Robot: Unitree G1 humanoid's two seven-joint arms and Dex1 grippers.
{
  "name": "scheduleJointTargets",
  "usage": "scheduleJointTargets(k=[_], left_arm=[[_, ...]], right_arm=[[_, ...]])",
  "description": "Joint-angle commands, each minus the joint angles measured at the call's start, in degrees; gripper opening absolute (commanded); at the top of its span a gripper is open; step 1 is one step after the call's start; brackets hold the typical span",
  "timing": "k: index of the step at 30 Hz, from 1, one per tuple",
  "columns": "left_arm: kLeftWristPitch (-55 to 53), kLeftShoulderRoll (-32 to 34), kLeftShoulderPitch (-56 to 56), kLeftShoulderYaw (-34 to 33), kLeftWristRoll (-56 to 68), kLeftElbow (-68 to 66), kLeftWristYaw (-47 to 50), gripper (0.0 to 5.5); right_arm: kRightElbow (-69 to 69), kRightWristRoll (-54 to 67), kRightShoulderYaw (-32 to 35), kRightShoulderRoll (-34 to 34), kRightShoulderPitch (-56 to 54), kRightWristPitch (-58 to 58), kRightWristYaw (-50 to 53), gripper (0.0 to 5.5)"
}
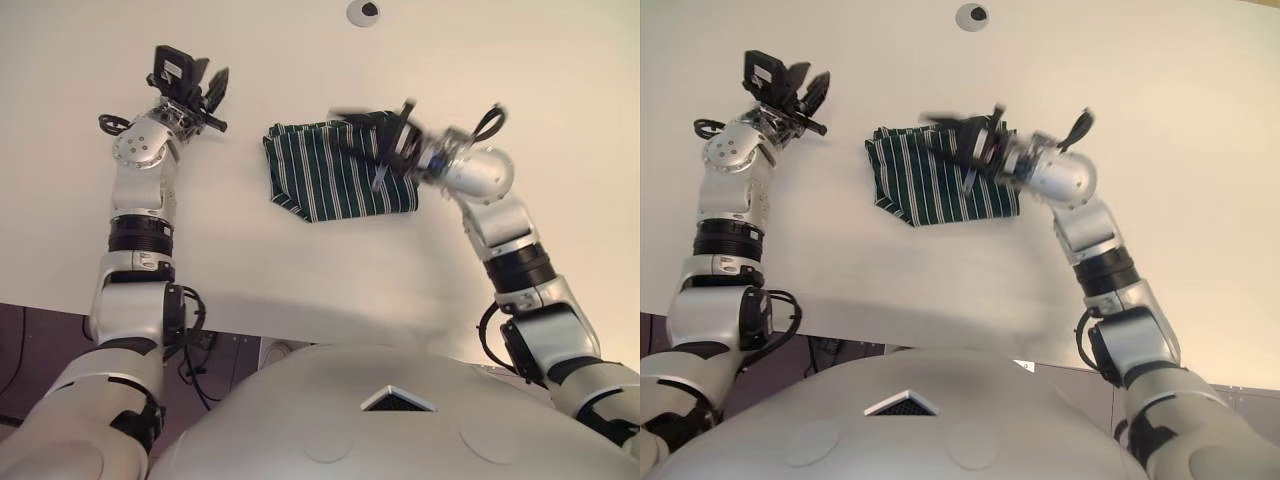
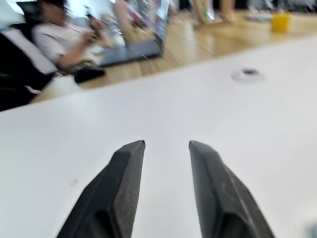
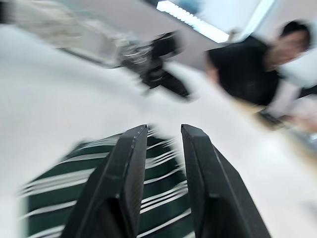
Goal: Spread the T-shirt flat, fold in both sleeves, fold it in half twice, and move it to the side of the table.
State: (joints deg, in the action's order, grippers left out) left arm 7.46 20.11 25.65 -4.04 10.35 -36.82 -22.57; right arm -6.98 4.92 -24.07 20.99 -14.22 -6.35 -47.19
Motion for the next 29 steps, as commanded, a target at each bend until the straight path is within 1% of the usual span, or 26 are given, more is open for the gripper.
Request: scheduleJointTargets(k=[1,3,5,7,9,10,11,13,15,17,18,20,23,24,27,28,29], left_arm=[[3.3,-5.4,1.6,-0.6,-0.8,-1.0,4.4,1.59],[4.2,-7.3,2.1,0.1,-1.4,-0.7,4.8,1.59],[4.6,-8.7,2.4,0.3,-1.4,0.7,4.7,1.59],[4.7,-9.6,3.8,1.2,-1.8,0.3,3.9,1.59],[5.2,-10.4,4.4,1.9,-1.8,0.5,2.8,1.59],[5.8,-10.9,4.2,1.7,-1.3,1.1,2.4,1.59],[6.7,-11.8,3.8,1.0,-0.3,1.8,2.8,1.59],[7.2,-13.3,3.1,0.0,0.2,2.3,4.9,1.59],[7.0,-14.5,3.3,-0.7,-0.1,1.5,7.5,1.59],[8.8,-15.7,3.9,-1.4,-1.8,0.5,12.2,1.59],[9.1,-16.1,4.2,-1.9,-2.1,0.0,14.0,1.59],[7.7,-16.4,4.0,-2.5,-2.9,-0.8,17.0,1.59],[9.7,-16.9,4.6,-3.1,-4.3,-2.2,21.1,1.59],[9.8,-17.2,5.2,-3.2,-5.6,-2.8,24.0,1.59],[4.0,-17.9,7.2,-3.7,-7.5,-4.0,31.1,1.59],[3.1,-17.7,6.9,-3.2,-7.8,-3.2,30.8,1.59],[4.9,-17.9,5.9,-2.8,-5.8,-2.0,26.0,1.59]], right_arm=[[-10.2,-3.5,2.2,-1.5,-5.3,14.7,5.9,1.23],[-19.0,-6.2,3.1,-1.6,-10.4,16.2,9.1,1.23],[-37.1,-10.2,3.5,-1.1,-20.0,13.9,14.7,1.23],[-52.6,-13.1,4.8,1.1,-26.4,10.4,23.8,1.23],[-59.4,-12.3,8.5,3.5,-29.1,3.2,32.8,1.23],[-60.4,-11.0,10.9,4.2,-30.1,-1.9,36.0,1.23],[-59.4,-8.8,14.2,4.2,-30.8,-9.5,37.9,1.23],[-55.8,-7.7,17.2,3.8,-31.0,-22.0,40.3,1.23],[-52.9,-7.2,18.9,3.2,-29.7,-28.9,40.9,1.23],[-49.5,-4.8,21.2,2.2,-26.9,-32.3,38.9,1.23],[-47.8,-3.8,22.1,1.8,-25.5,-33.0,38.3,1.23],[-46.5,0.9,25.4,-0.1,-24.0,-29.5,36.3,1.23],[-48.0,8.7,32.1,-2.6,-24.4,-20.2,35.8,1.23],[-48.9,8.9,32.8,-2.4,-25.0,-18.5,35.6,1.23],[-50.8,5.9,31.4,-2.1,-27.6,-15.4,33.9,1.23],[-51.2,5.0,30.7,-2.3,-28.3,-14.8,33.6,1.23],[-51.0,3.9,30.0,-2.9,-28.6,-14.6,33.5,1.23]])
